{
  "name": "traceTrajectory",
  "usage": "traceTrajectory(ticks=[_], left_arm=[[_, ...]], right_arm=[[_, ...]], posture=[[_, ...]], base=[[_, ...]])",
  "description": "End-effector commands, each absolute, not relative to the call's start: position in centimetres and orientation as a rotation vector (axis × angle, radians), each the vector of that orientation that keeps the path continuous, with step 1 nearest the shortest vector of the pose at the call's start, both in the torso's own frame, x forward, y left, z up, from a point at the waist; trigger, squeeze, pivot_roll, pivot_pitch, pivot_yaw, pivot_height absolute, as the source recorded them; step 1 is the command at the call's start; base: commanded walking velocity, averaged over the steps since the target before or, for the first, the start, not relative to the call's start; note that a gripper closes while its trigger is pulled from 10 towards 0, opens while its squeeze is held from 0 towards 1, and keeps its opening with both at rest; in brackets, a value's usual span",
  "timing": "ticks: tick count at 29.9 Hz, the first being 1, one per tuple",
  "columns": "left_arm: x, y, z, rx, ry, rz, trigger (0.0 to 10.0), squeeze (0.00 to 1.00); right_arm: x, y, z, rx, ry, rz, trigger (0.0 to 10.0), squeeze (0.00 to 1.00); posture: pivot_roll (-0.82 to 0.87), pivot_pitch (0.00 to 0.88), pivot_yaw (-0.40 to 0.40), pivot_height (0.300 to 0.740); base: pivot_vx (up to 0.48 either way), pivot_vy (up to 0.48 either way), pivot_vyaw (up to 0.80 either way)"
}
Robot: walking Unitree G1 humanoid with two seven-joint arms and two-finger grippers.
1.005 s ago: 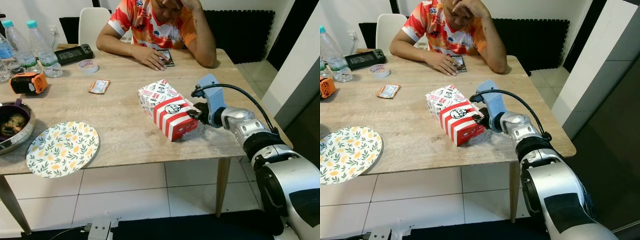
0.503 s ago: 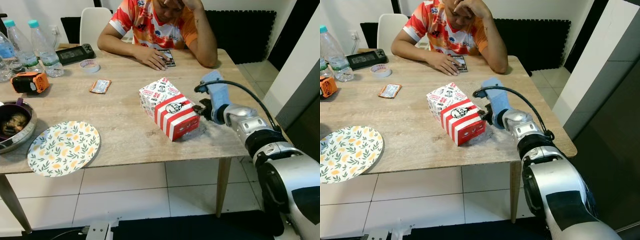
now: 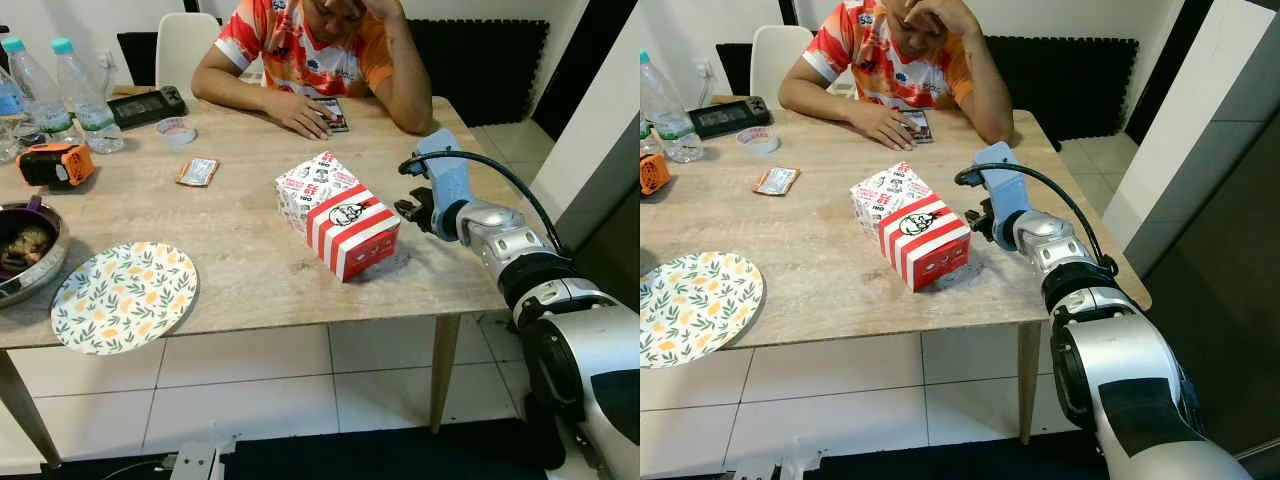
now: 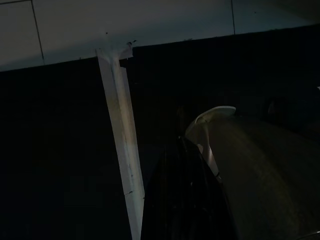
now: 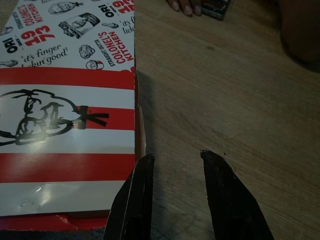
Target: Restocking fridge
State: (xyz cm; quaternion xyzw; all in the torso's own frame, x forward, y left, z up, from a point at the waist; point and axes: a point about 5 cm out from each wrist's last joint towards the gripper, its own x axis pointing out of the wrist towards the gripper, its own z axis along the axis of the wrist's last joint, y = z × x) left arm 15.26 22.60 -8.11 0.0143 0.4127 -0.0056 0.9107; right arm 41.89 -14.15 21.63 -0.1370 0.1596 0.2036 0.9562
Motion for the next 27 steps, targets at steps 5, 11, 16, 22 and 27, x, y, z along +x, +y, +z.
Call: traceTrajectory(ticks=[5, 11, 16, 22, 27], left_arm=[[13.8, 23.2, -8.5, 0.034, 0.884, -0.006, 10.0, 0.00], [13.5, 23.4, -8.5, 0.036, 0.885, -0.005, 10.0, 0.00], [13.4, 23.4, -8.5, 0.036, 0.881, -0.005, 10.0, 0.00], [13.6, 23.4, -8.4, 0.037, 0.877, -0.008, 10.0, 0.00], [13.6, 23.5, -8.4, 0.037, 0.880, -0.006, 10.0, 0.00]], right_arm=[[41.6, -14.4, 20.5, -0.283, 0.355, 0.407, 10.0, 0.00], [41.5, -13.9, 20.0, -0.284, 0.371, 0.444, 10.0, 0.00], [41.4, -13.2, 19.7, -0.280, 0.381, 0.481, 10.0, 0.00], [41.1, -12.7, 19.0, -0.303, 0.403, 0.516, 10.0, 0.00], [41.1, -12.9, 18.9, -0.310, 0.407, 0.497, 10.0, 0.00]], posture=[[0.11, 0.172, -0.089, 0.740], [0.11, 0.171, -0.090, 0.740], [0.11, 0.170, -0.090, 0.740], [0.11, 0.168, -0.087, 0.740], [0.12, 0.171, -0.088, 0.740]], base=[[0.000, 0.000, 0.00], [0.000, 0.000, 0.00], [0.000, 0.000, 0.00], [0.000, 0.000, 0.00], [0.000, 0.000, 0.00]])
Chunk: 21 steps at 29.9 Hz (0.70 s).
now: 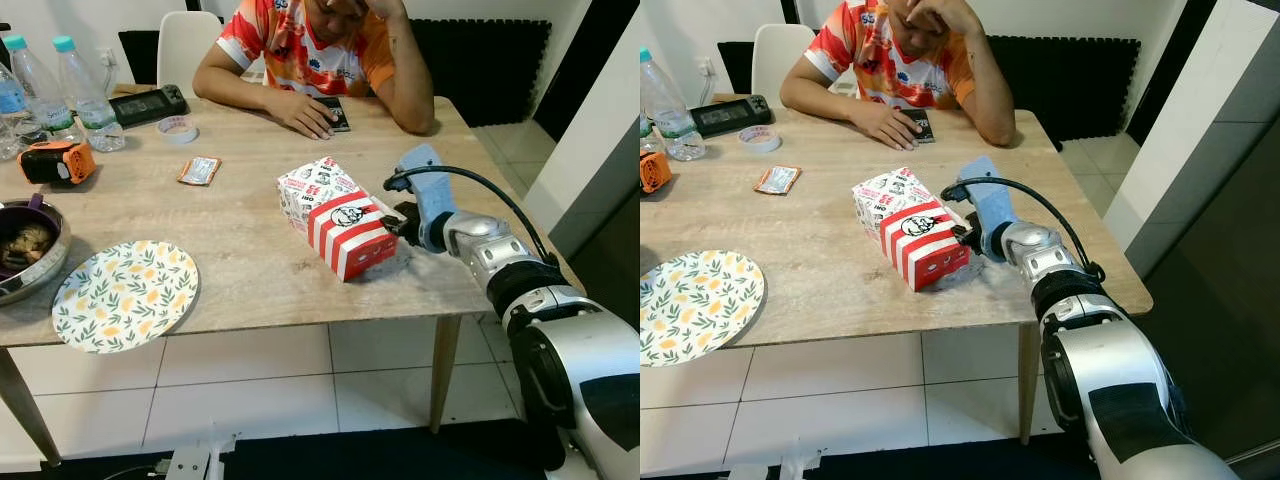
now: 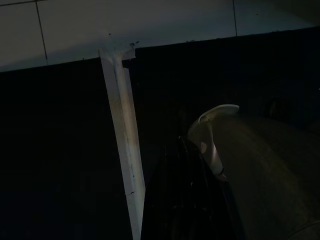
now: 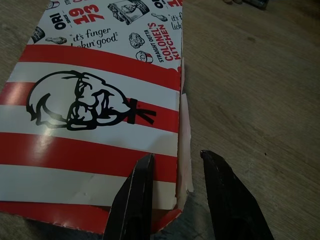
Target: Restocking fridge
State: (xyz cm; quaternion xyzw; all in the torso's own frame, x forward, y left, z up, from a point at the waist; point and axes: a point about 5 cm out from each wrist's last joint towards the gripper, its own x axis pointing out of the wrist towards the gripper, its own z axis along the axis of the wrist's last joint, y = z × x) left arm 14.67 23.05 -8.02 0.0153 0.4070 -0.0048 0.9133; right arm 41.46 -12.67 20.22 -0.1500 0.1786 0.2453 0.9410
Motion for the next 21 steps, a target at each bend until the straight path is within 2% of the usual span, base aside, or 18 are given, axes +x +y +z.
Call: traceTrajectory(ticks=[1, 7, 8, 9, 10, 11, 12, 13, 21], left_arm=[[13.63, 23.68, -8.38, 0.037, 0.885, -0.004, 10.0, 0.00], [13.54, 23.91, -8.42, 0.036, 0.894, 0.003, 10.0, 0.00], [13.53, 23.94, -8.43, 0.036, 0.895, 0.004, 10.0, 0.00], [13.53, 23.94, -8.43, 0.036, 0.895, 0.004, 10.0, 0.00], [13.51, 23.95, -8.44, 0.036, 0.897, 0.005, 10.0, 0.00], [13.49, 23.95, -8.45, 0.036, 0.898, 0.005, 10.0, 0.00], [13.49, 23.95, -8.45, 0.036, 0.898, 0.005, 10.0, 0.00], [13.48, 23.91, -8.47, 0.036, 0.898, 0.005, 10.0, 0.00], [13.55, 23.41, -8.54, 0.031, 0.893, -0.003, 10.0, 0.00]], right_arm=[[41.14, -13.12, 18.78, -0.312, 0.410, 0.476, 10.0, 0.00], [41.11, -13.47, 18.60, -0.267, 0.418, 0.452, 10.0, 0.00], [41.08, -13.45, 18.56, -0.243, 0.423, 0.454, 8.7, 0.00], [41.08, -13.45, 18.56, -0.243, 0.423, 0.454, 8.7, 0.00], [41.06, -13.42, 18.52, -0.225, 0.427, 0.456, 7.5, 0.00], [41.03, -13.41, 18.48, -0.210, 0.431, 0.457, 3.3, 0.00], [41.03, -13.41, 18.48, -0.210, 0.431, 0.457, 3.3, 0.00], [41.01, -13.41, 18.42, -0.195, 0.436, 0.457, 0.0, 0.00], [40.88, -13.52, 18.08, -0.147, 0.459, 0.446, 0.0, 0.00]], posture=[[0.12, 0.173, -0.088, 0.740], [0.12, 0.171, -0.090, 0.740], [0.12, 0.171, -0.090, 0.740], [0.12, 0.171, -0.090, 0.740], [0.12, 0.171, -0.090, 0.740], [0.12, 0.171, -0.090, 0.740], [0.12, 0.171, -0.090, 0.740], [0.12, 0.170, -0.091, 0.740], [0.12, 0.172, -0.092, 0.740]], base=[[0.000, 0.000, 0.00], [0.000, 0.000, 0.00], [0.000, 0.000, 0.00], [0.000, 0.000, 0.00], [0.000, 0.000, 0.00], [0.000, 0.000, 0.00], [0.000, 0.000, 0.00], [0.000, 0.000, 0.00], [0.000, 0.000, 0.00]])
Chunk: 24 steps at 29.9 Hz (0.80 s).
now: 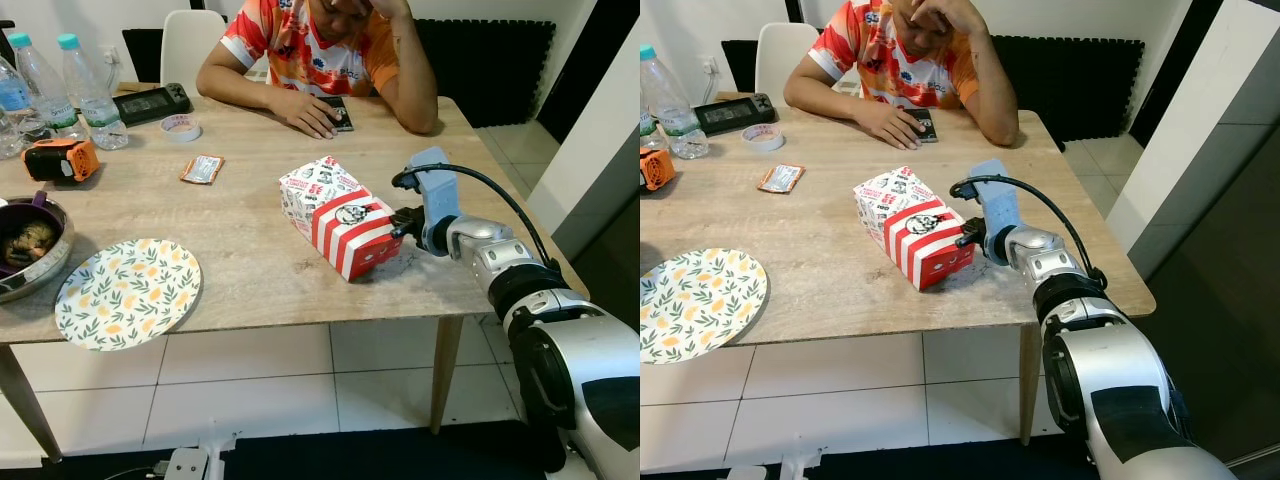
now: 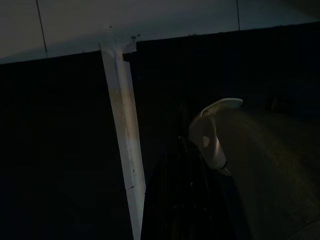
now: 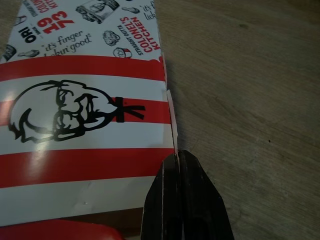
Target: Restocking fridge
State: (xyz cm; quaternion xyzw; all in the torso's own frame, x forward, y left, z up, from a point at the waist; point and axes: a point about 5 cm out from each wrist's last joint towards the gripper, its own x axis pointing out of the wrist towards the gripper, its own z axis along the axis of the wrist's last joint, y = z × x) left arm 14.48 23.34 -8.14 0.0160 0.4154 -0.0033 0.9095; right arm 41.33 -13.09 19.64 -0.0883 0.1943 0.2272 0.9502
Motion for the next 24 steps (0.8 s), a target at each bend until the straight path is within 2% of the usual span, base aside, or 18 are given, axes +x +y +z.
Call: traceTrajectory(ticks=[1, 13, 14, 17, 19, 24], left_arm=[[13.6, 23.4, -8.5, 0.030, 0.894, -0.003, 10.0, 0.00], [13.7, 23.4, -8.5, 0.027, 0.890, -0.001, 10.0, 0.00], [13.8, 23.3, -8.5, 0.023, 0.888, 0.002, 10.0, 0.00], [13.9, 23.3, -8.5, 0.022, 0.887, 0.003, 10.0, 0.00], [14.1, 23.1, -8.5, 0.018, 0.887, 0.002, 10.0, 0.00], [14.4, 22.5, -8.6, 0.014, 0.887, -0.009, 10.0, 0.00]], right_arm=[[40.9, -13.5, 18.1, -0.143, 0.460, 0.445, 0.0, 0.00], [41.0, -13.7, 18.7, -0.074, 0.430, 0.452, 0.0, 0.00], [41.2, -13.5, 19.8, -0.016, 0.400, 0.506, 0.0, 0.00], [41.2, -13.5, 20.2, 0.006, 0.390, 0.533, 0.0, 0.00], [41.1, -13.5, 21.5, 0.049, 0.375, 0.654, 0.0, 0.00], [40.8, -14.0, 22.6, 0.069, 0.374, 0.738, 0.0, 0.00]], posture=[[0.12, 0.171, -0.092, 0.740], [0.11, 0.163, -0.095, 0.740], [0.10, 0.155, -0.098, 0.740], [0.10, 0.155, -0.098, 0.740], [0.09, 0.142, -0.095, 0.740], [0.08, 0.138, -0.090, 0.740]], base=[[0.000, 0.000, 0.00], [0.000, 0.000, 0.00], [0.000, 0.000, 0.00], [0.000, 0.000, 0.00], [0.000, 0.000, 0.00], [0.000, 0.000, 0.00]])
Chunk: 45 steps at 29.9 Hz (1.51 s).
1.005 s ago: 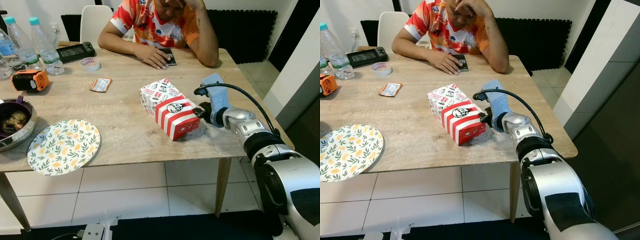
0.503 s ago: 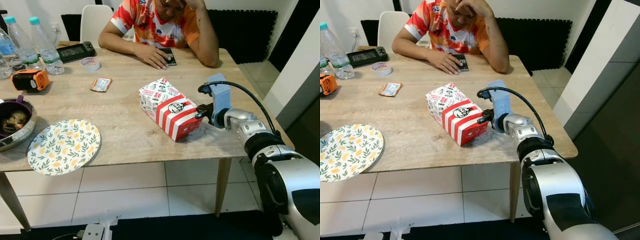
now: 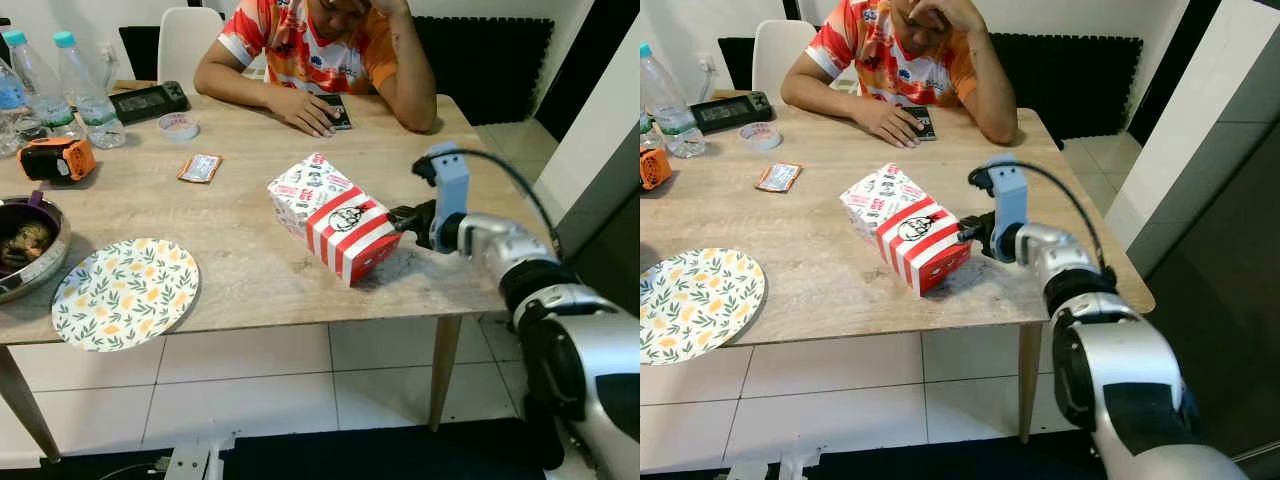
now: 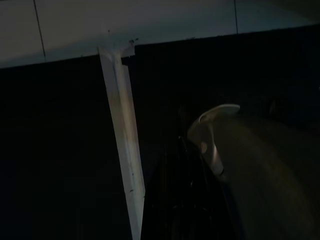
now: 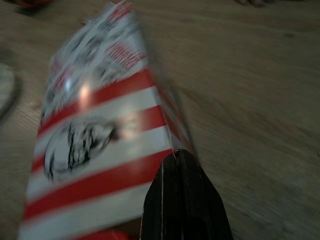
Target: Restocking fridge
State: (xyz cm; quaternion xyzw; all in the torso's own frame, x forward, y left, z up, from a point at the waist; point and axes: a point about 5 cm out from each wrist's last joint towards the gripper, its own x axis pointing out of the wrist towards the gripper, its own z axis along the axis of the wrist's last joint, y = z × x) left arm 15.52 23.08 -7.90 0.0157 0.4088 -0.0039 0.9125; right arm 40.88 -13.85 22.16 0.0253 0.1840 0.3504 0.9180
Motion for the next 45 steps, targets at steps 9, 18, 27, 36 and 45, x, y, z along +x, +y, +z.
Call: traceTrajectory(ticks=[9, 18, 27, 36, 45], left_arm=[[15.1, 21.8, -8.5, 0.015, 0.885, -0.033, 10.0, 0.00], [15.4, 21.8, -8.4, 0.021, 0.882, -0.038, 10.0, 0.00], [15.5, 22.0, -8.3, 0.021, 0.876, -0.035, 10.0, 0.00], [15.3, 22.1, -8.4, 0.015, 0.873, -0.019, 10.0, 0.00], [15.5, 22.0, -8.3, 0.013, 0.861, -0.018, 10.0, 0.00]], right_arm=[[40.3, -15.7, 22.7, 0.071, 0.411, 0.798, 0.0, 0.00], [40.0, -15.8, 20.0, -0.090, 0.483, 0.770, 0.0, 0.00], [40.1, -14.7, 18.7, -0.217, 0.498, 0.736, 0.0, 0.00], [40.3, -14.3, 19.4, -0.251, 0.476, 0.723, 10.0, 1.00], [40.4, -14.2, 19.4, -0.269, 0.480, 0.717, 3.9, 0.16]], posture=[[0.06, 0.131, -0.074, 0.740], [0.06, 0.129, -0.071, 0.740], [0.07, 0.137, -0.076, 0.740], [0.07, 0.135, -0.093, 0.740], [0.07, 0.123, -0.098, 0.740]], base=[[0.000, 0.000, 0.00], [0.000, 0.000, 0.00], [0.000, 0.000, 0.00], [0.000, 0.000, 0.00], [0.000, 0.000, 0.00]])
